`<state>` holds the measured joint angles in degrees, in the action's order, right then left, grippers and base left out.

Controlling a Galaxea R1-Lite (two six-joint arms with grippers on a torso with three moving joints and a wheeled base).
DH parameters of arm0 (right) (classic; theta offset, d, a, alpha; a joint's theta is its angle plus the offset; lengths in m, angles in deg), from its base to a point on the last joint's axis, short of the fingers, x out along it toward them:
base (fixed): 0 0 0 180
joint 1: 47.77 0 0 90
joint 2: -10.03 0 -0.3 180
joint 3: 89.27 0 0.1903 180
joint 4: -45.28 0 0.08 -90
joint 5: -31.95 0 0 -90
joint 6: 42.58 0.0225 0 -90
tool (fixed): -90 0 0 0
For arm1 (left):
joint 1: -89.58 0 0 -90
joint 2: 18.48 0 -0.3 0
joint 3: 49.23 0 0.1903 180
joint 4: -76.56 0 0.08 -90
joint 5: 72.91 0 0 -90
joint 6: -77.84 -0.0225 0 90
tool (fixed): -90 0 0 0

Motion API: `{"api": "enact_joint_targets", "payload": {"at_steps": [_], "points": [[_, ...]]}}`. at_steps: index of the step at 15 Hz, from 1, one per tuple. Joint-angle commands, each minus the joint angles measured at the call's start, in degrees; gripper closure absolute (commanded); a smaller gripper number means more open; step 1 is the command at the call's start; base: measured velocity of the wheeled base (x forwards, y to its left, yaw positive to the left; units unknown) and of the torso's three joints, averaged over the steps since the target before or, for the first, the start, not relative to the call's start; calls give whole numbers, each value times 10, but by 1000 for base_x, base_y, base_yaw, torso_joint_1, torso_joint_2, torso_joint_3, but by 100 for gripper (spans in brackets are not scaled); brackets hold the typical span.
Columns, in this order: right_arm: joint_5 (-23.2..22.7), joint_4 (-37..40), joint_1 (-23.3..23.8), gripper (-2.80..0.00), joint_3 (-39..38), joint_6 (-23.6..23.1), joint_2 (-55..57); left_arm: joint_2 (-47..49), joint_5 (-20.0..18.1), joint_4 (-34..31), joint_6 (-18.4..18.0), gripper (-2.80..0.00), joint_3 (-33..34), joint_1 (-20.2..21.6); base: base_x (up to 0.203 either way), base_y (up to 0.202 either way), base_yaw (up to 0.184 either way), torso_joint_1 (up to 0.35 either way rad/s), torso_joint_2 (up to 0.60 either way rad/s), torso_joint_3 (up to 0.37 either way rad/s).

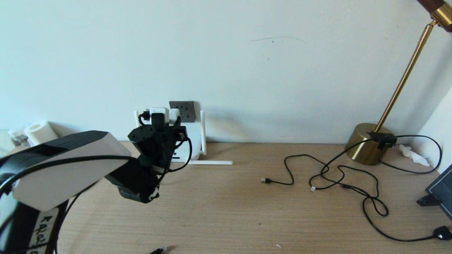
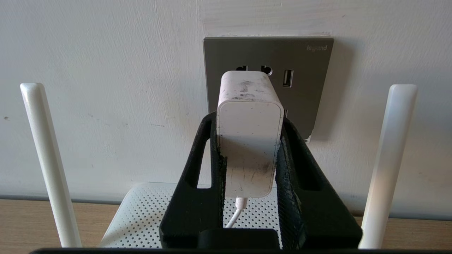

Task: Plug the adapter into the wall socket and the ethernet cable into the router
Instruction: Align plug and socket

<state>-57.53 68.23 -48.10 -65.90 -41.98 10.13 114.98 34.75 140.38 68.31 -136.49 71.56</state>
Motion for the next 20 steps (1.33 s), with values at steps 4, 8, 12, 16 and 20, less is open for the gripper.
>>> {"api": "enact_joint_targets", "payload": {"at_steps": [4, 8, 12, 16, 20], "points": [[0, 0, 0, 0, 0, 0, 0, 8, 0, 5, 0, 0, -10, 0, 0, 0, 0, 0, 0, 0], [0, 0, 0, 0, 0, 0, 0, 17, -1, 5, -1, 0, -39, 0, 0, 0, 0, 0, 0, 0], [0, 0, 0, 0, 0, 0, 0, 24, -3, 5, -1, 0, -40, 0, 0, 0, 0, 0, 0, 0], [0, 0, 0, 0, 0, 0, 0, 28, -4, 5, -1, 0, -40, 0, 0, 0, 0, 0, 0, 0], [0, 0, 0, 0, 0, 0, 0, 30, -4, 5, -1, 0, -47, 1, 0, 0, 0, 0, 0, 0]]}}
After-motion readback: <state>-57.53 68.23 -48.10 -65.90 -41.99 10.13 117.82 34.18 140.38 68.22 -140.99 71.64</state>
